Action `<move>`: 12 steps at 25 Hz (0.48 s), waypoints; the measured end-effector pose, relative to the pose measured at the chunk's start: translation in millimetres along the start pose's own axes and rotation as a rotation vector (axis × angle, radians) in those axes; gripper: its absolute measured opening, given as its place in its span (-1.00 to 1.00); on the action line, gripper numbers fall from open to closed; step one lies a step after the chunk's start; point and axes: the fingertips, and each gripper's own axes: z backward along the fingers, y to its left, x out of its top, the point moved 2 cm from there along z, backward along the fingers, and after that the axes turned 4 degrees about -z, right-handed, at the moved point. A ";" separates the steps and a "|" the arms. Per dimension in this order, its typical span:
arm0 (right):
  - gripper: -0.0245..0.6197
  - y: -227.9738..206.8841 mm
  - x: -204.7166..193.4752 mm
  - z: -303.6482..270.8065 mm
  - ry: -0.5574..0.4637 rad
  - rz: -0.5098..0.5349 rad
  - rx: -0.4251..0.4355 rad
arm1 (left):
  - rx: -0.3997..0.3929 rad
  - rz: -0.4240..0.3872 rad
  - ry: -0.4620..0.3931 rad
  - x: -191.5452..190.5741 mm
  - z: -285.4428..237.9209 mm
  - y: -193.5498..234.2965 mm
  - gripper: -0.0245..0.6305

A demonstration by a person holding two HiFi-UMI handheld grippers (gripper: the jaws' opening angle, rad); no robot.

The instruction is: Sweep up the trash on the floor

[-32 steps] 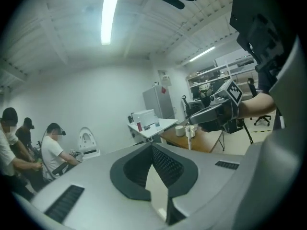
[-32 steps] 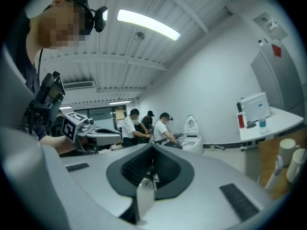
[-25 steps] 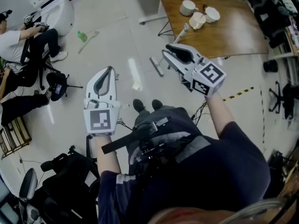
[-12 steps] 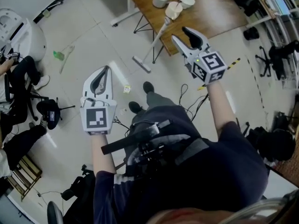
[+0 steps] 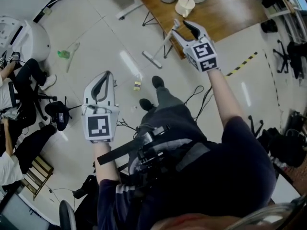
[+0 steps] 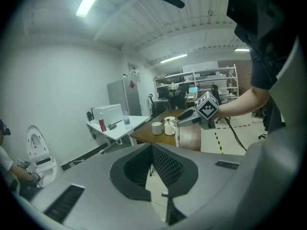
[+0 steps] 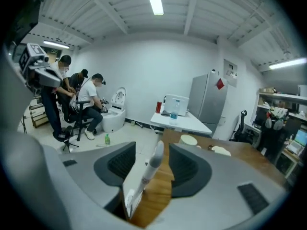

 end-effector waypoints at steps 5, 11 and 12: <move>-0.16 -0.6 -23.0 -31.8 0.020 -0.018 0.048 | -0.003 0.023 0.049 -8.2 -27.0 5.6 -0.93; -0.30 -3.3 -37.1 -39.3 -0.009 -0.089 0.088 | -0.017 0.026 0.064 -6.6 -51.9 -1.4 -0.93; -0.30 -3.8 -39.8 -40.0 -0.005 -0.087 0.098 | -0.019 0.025 0.064 -5.4 -56.3 -2.4 -0.93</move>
